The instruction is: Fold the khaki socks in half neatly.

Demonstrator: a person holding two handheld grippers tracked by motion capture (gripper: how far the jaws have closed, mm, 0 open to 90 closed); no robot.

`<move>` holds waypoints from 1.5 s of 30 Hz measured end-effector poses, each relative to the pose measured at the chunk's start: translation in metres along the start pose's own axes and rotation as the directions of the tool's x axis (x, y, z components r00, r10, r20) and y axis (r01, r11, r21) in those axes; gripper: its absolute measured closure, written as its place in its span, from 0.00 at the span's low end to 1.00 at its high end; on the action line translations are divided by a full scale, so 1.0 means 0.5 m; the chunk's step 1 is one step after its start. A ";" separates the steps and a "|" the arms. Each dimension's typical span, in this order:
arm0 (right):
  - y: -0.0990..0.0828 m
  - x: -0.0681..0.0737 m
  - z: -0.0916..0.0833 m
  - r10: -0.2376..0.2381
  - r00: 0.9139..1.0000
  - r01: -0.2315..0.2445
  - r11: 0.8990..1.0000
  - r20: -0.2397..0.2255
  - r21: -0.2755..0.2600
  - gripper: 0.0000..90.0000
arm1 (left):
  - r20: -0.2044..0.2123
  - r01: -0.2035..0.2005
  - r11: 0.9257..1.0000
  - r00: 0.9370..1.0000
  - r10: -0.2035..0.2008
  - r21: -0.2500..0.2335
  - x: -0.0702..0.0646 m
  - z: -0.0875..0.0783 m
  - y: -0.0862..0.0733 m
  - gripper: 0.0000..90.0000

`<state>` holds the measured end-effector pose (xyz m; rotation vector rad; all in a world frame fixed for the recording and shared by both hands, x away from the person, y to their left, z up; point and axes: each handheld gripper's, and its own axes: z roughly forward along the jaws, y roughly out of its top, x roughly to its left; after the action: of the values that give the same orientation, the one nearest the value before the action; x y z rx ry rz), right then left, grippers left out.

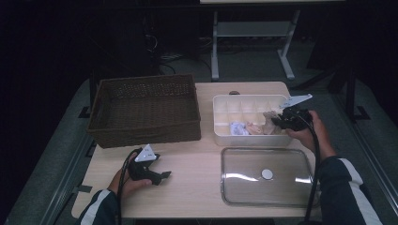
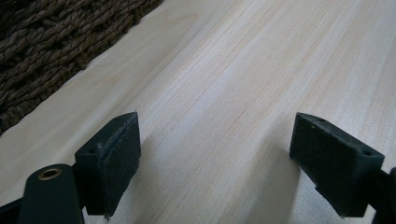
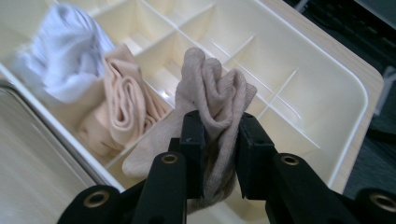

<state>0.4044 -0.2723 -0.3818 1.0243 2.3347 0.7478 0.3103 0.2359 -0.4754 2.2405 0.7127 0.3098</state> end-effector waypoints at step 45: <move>0.004 -0.012 0.064 0.092 0.975 -0.060 0.986 -0.204 0.154 0.84 | -0.002 0.003 1.000 1.000 -0.003 0.000 -0.001 0.001 0.001 0.17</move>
<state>0.4289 -0.2665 -0.4027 1.1532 2.5765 0.7553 0.3106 0.2350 -0.4754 2.2389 0.7166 0.3103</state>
